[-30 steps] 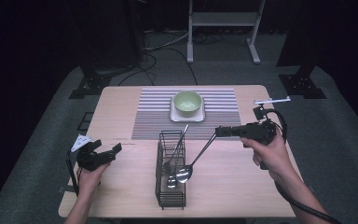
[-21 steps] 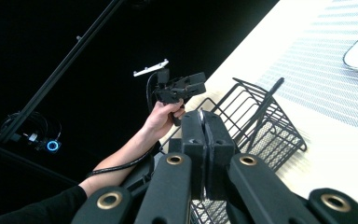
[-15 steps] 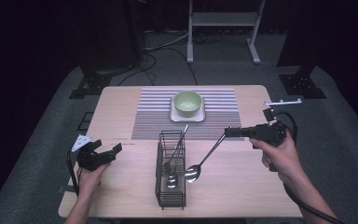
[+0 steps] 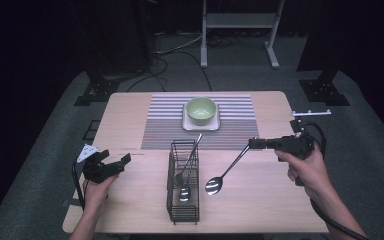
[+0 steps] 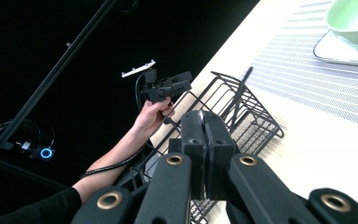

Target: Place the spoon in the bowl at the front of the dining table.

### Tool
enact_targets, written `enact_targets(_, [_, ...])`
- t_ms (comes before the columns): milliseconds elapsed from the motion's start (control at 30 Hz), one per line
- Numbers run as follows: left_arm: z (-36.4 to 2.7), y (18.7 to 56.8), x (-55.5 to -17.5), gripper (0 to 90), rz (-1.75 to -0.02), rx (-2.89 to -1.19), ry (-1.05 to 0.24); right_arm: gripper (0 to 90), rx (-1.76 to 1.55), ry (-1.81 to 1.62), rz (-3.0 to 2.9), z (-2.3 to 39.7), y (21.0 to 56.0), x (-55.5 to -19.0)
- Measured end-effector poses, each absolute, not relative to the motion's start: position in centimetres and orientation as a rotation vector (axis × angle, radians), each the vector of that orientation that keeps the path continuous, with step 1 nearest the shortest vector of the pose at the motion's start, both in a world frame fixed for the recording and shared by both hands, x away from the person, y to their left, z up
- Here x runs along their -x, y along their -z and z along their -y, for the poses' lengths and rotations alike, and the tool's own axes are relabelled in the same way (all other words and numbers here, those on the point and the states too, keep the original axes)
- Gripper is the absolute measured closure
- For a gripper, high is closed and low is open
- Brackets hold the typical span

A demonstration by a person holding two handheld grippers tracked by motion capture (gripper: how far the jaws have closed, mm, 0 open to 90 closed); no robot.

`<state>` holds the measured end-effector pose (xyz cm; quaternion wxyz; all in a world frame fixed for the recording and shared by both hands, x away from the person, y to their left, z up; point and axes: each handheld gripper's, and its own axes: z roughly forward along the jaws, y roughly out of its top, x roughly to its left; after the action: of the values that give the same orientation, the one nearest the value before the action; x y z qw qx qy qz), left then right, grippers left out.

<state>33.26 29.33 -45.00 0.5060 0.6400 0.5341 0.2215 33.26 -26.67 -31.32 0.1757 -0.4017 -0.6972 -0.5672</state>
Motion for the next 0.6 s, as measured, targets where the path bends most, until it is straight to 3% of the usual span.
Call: enact_targets(600, [-29.3, 45.0, -33.2, 0.0, -1.284, -1.544, -0.533, 88.5, 1.226, 1.58, 1.973, 28.3, 33.3, -33.9])
